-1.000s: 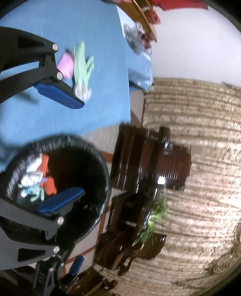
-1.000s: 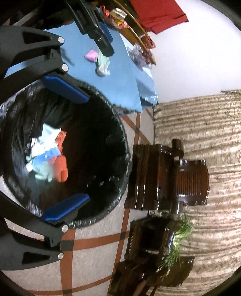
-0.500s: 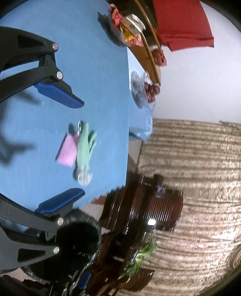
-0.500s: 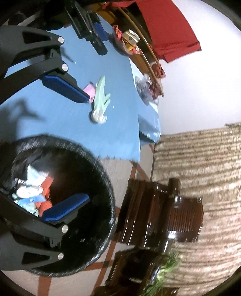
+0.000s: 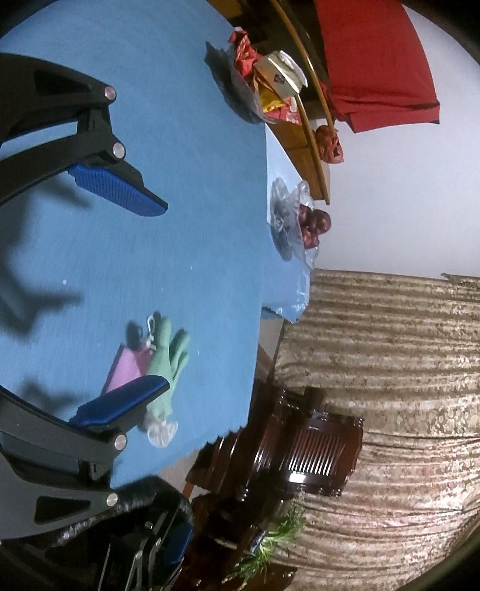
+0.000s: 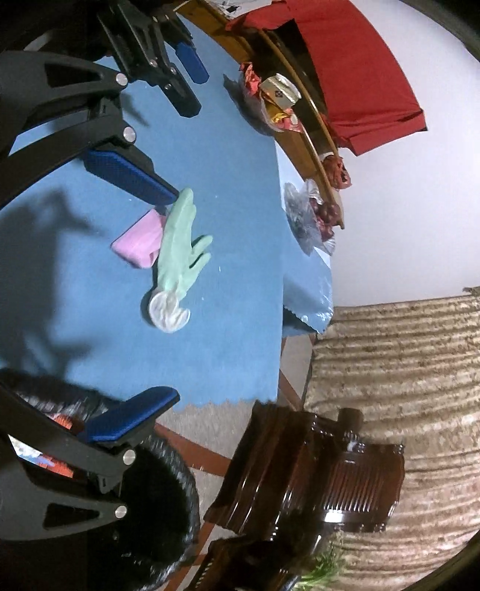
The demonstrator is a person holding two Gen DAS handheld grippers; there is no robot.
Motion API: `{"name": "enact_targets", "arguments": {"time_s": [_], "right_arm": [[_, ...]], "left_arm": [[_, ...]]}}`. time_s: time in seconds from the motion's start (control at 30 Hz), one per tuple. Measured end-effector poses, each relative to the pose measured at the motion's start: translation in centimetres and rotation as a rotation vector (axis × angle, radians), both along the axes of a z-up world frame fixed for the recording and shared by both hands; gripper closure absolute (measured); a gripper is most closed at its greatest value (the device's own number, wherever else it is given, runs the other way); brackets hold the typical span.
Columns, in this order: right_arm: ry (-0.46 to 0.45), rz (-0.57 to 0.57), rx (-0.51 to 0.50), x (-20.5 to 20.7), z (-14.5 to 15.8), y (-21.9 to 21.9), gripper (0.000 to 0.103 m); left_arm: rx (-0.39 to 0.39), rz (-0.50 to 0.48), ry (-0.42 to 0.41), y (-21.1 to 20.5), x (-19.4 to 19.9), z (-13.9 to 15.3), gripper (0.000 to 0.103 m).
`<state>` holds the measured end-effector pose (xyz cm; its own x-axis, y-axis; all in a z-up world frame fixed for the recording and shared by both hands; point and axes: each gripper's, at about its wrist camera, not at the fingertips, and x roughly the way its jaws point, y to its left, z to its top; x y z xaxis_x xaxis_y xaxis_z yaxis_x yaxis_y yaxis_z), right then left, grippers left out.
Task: Collect trash
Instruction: 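Return both tools to the table above the glove and pink bag, then grasp the mint-green glove cuff with the right tool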
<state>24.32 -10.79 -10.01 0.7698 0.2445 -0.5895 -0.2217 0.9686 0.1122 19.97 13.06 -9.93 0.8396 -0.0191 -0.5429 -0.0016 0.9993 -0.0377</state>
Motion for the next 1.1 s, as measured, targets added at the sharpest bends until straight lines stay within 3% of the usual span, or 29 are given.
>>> {"name": "enact_targets", "arguments": {"time_s": [0.53, 0.7, 0.93, 1.03, 1.1], "right_arm": [[0.142, -0.036, -0.070, 7.8, -6.7, 2.4, 0.008], [0.171, -0.025, -0.073, 8.4, -7.6, 2.3, 0.019], [0.203, -0.003, -0.047, 8.9, -8.5, 2.2, 0.025], [0.217, 0.027, -0.034, 8.9, -8.7, 2.3, 0.034], [0.220, 0.051, -0.026, 9.0, -8.7, 2.5, 0.046]], "left_arm": [[-0.010, 0.037, 0.055, 2.1, 3.7, -3.6, 0.017], [-0.015, 0.038, 0.067, 1.9, 4.4, -4.3, 0.017], [-0.015, 0.034, 0.076, 1.5, 4.8, -4.8, 0.017], [-0.017, 0.029, 0.080, 1.4, 5.0, -4.9, 0.017], [-0.017, 0.025, 0.081, 1.2, 5.1, -4.9, 0.017]]}}
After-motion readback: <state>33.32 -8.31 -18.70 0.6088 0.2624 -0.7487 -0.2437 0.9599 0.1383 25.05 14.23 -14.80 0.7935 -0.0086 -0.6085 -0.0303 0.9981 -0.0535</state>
